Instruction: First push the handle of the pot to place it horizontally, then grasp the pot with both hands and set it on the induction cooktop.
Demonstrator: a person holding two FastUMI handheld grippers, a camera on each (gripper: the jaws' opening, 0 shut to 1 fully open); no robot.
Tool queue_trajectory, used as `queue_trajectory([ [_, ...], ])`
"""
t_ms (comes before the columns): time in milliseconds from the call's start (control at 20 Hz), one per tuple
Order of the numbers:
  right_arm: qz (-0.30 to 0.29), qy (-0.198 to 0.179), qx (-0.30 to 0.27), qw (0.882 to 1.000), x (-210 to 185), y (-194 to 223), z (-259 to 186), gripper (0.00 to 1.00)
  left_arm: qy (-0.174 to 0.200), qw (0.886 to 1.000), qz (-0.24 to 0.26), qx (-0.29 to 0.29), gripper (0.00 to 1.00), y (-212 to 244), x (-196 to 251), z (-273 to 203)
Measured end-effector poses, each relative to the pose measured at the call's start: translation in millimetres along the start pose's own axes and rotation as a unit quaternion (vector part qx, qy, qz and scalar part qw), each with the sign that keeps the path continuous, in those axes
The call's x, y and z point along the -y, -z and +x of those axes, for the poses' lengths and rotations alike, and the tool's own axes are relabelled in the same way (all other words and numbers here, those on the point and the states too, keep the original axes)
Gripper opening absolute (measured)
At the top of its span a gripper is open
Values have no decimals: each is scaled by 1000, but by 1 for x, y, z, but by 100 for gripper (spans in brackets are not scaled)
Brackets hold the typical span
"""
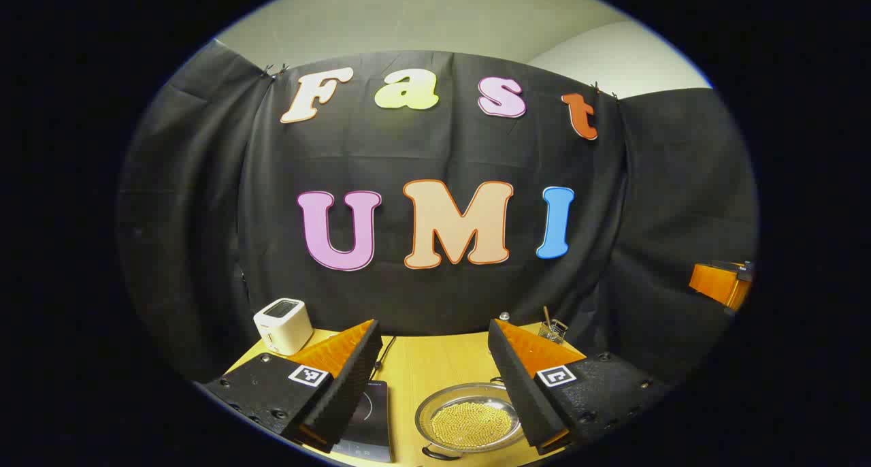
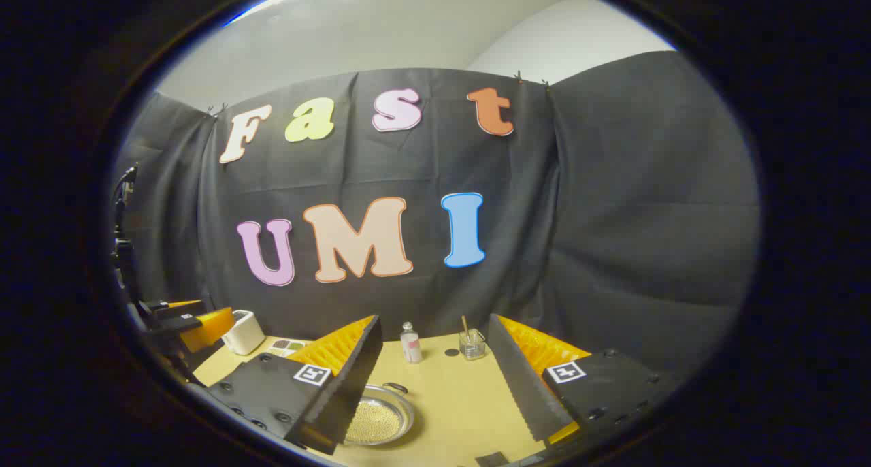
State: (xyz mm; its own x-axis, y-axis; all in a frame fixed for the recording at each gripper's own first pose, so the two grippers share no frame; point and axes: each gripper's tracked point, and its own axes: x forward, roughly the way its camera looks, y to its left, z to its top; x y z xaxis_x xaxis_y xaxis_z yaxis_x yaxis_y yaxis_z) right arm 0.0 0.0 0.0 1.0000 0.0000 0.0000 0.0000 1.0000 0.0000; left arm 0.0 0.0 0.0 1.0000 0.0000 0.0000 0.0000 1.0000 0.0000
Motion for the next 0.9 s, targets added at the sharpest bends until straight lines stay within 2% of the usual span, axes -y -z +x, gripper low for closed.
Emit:
queue_trajectory([
  [50,1,0,1,1000,1,0,0,95,2,1000,0,0,96,1,4,-1],
  [100,3,0,1,1000,3,0,-2,95,4,1000,0,0,92,3,7,-2],
  [200,6,-5,2,1000,6,2,-2,95,4,1000,-1,-1,96,6,11,-4],
  [250,6,-6,3,1000,9,2,-3,95,2,1000,-1,-2,92,8,13,-6],
  [300,6,-7,3,1000,12,3,-3,95,0,1000,-1,-4,96,10,14,-8],
  [750,10,-36,5,999,35,8,-1,95,-33,999,-4,3,96,14,27,-22],
  [800,12,-40,7,999,38,9,-1,99,-36,999,-3,5,92,14,30,-22],
  [900,17,-45,7,999,43,11,1,91,-40,999,-5,9,96,15,35,-25],
])
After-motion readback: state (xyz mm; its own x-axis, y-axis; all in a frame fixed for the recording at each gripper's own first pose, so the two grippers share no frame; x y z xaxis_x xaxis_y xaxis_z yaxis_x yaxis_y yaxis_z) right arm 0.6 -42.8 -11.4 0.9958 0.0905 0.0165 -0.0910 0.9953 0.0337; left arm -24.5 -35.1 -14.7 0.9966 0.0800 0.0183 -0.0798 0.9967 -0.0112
